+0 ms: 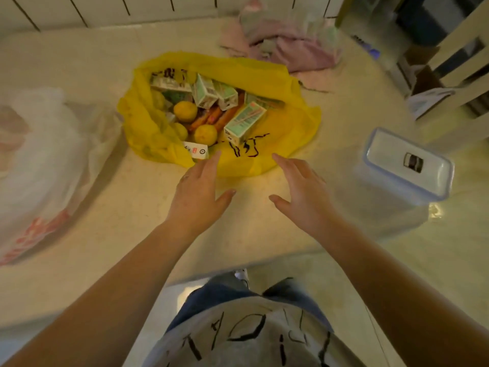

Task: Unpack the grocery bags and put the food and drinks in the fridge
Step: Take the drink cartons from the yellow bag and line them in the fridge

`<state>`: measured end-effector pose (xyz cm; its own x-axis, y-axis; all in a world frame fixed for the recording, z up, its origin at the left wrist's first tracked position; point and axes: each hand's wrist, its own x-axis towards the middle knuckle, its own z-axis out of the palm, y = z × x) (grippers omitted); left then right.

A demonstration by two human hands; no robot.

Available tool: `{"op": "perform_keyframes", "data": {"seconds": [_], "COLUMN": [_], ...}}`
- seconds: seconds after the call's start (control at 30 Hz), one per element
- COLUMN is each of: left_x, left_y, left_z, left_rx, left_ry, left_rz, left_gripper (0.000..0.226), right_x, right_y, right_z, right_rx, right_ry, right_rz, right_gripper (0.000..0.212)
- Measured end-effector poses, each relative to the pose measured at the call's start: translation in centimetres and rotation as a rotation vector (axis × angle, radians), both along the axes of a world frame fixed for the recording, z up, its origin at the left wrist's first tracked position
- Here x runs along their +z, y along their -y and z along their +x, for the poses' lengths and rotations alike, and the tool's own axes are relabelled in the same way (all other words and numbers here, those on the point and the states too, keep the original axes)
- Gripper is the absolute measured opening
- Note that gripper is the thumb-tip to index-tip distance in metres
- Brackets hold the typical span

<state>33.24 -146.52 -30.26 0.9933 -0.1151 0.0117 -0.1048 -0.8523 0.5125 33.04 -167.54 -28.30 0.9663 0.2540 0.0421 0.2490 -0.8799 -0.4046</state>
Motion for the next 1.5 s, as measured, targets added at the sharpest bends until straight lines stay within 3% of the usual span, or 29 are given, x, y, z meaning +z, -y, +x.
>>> {"op": "perform_keyframes", "data": {"seconds": [0.3, 0.6, 0.73, 0.93, 1.13, 1.3, 1.5], "left_x": [-0.9, -1.4, -2.1, -2.9, -3.4, -3.4, -2.7], "left_y": [-0.5, -3.3, -4.2, -5.0, -5.9, -5.5, -5.3], "left_z": [5.0, 10.0, 10.9, 11.4, 10.9, 10.9, 10.8], "left_rx": [0.099, 0.106, 0.072, 0.060, -0.037, 0.005, 0.027], "left_ry": [-0.047, -0.051, -0.129, -0.191, -0.231, -0.169, -0.079], "left_rz": [-0.019, 0.043, 0.067, 0.054, 0.094, 0.134, 0.145], "left_gripper": [0.074, 0.042, 0.043, 0.049, 0.056, 0.053, 0.051], "right_x": [-2.5, -3.3, -4.1, -6.5, -7.6, -7.4, -5.7], "right_y": [1.1, 1.7, 1.6, 1.3, 0.2, -0.3, 0.5], "right_z": [8.8, 17.2, 21.1, 26.2, 27.8, 27.9, 26.6], "right_rx": [0.107, 0.257, 0.366, 0.470, 0.528, 0.537, 0.493], "right_ry": [-0.095, -0.159, -0.133, -0.177, -0.134, -0.106, -0.255], "right_rz": [0.034, 0.015, 0.000, -0.184, -0.257, -0.226, -0.126], "right_gripper": [0.077, 0.059, 0.058, 0.064, 0.065, 0.061, 0.063]}}
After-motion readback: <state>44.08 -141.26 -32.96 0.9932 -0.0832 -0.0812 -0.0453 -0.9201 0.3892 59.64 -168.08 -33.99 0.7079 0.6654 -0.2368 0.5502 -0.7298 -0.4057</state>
